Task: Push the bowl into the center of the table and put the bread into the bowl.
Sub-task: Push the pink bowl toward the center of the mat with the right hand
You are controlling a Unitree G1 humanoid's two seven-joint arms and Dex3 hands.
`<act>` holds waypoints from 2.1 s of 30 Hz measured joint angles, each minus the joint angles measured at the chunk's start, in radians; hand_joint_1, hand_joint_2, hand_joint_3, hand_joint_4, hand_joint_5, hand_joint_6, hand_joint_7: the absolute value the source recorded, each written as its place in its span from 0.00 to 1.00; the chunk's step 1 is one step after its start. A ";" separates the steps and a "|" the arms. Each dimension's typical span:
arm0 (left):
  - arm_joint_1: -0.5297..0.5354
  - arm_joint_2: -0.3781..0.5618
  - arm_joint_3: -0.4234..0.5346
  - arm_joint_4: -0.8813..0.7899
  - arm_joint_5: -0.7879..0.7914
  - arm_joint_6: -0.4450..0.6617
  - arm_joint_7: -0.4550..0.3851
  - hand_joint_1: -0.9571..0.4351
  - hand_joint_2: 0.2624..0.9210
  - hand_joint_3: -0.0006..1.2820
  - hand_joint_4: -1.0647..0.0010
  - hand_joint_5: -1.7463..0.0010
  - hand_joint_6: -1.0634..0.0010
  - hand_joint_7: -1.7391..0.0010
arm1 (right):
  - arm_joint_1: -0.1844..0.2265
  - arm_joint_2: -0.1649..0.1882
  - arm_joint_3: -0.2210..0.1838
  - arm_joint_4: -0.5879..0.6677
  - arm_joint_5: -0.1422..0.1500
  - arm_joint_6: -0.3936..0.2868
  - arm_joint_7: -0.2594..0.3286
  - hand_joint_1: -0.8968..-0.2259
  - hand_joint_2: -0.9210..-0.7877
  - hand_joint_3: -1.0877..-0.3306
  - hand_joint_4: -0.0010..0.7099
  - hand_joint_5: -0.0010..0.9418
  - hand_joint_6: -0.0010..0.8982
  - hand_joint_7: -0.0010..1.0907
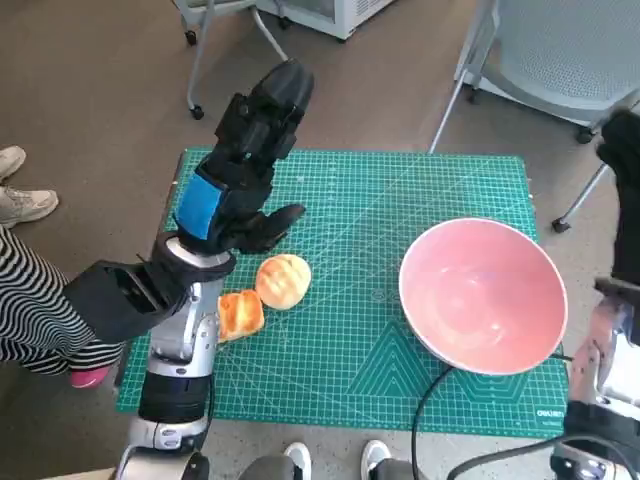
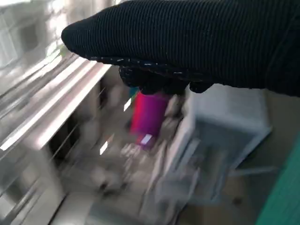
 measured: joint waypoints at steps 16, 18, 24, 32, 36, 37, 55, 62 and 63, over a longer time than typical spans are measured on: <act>-0.001 0.002 0.005 0.037 -0.001 -0.013 -0.010 0.20 1.00 0.27 0.97 1.00 1.00 0.80 | 0.025 -0.047 -0.058 0.382 0.011 -0.108 0.020 0.45 0.00 0.41 0.17 0.01 0.00 0.43; -0.001 0.002 0.004 0.037 -0.001 -0.013 -0.010 0.20 1.00 0.27 0.97 1.00 1.00 0.81 | 0.024 -0.047 -0.061 0.433 0.015 -0.122 0.026 0.47 0.00 0.39 0.17 0.01 0.00 0.43; -0.003 0.007 0.004 0.037 -0.001 -0.012 -0.010 0.20 1.00 0.28 0.98 1.00 1.00 0.81 | 0.022 -0.041 -0.064 0.550 0.017 -0.144 0.029 0.50 0.00 0.36 0.16 0.01 0.01 0.43; -0.005 0.017 0.005 0.034 -0.006 -0.007 -0.026 0.20 1.00 0.28 0.98 1.00 1.00 0.81 | 0.012 -0.014 -0.057 0.628 0.015 -0.152 0.024 0.50 0.00 0.35 0.17 0.01 0.02 0.42; -0.005 0.023 0.008 0.032 -0.011 -0.001 -0.034 0.20 1.00 0.28 0.98 1.00 1.00 0.81 | 0.004 0.009 -0.050 0.648 0.015 -0.152 0.023 0.47 0.00 0.36 0.18 0.01 0.03 0.42; -0.005 0.025 0.009 0.031 -0.013 0.001 -0.036 0.20 1.00 0.28 0.98 1.00 1.00 0.81 | 0.002 0.015 -0.049 0.650 0.016 -0.152 0.024 0.47 0.00 0.36 0.18 0.01 0.03 0.42; -0.005 0.050 0.026 0.031 -0.032 0.008 -0.054 0.19 1.00 0.28 0.99 1.00 1.00 0.81 | -0.028 0.111 -0.025 0.655 0.033 -0.152 0.080 0.50 0.00 0.36 0.19 0.01 0.05 0.42; -0.005 0.052 0.027 0.030 -0.030 0.008 -0.053 0.19 1.00 0.27 0.99 1.00 1.00 0.81 | -0.048 0.131 -0.007 0.651 0.037 -0.152 0.110 0.49 0.00 0.36 0.19 0.01 0.04 0.42; -0.005 0.052 0.027 0.030 -0.029 0.007 -0.053 0.19 1.00 0.27 0.99 1.00 1.00 0.81 | -0.051 0.133 -0.005 0.651 0.038 -0.152 0.117 0.48 0.00 0.36 0.19 0.01 0.04 0.42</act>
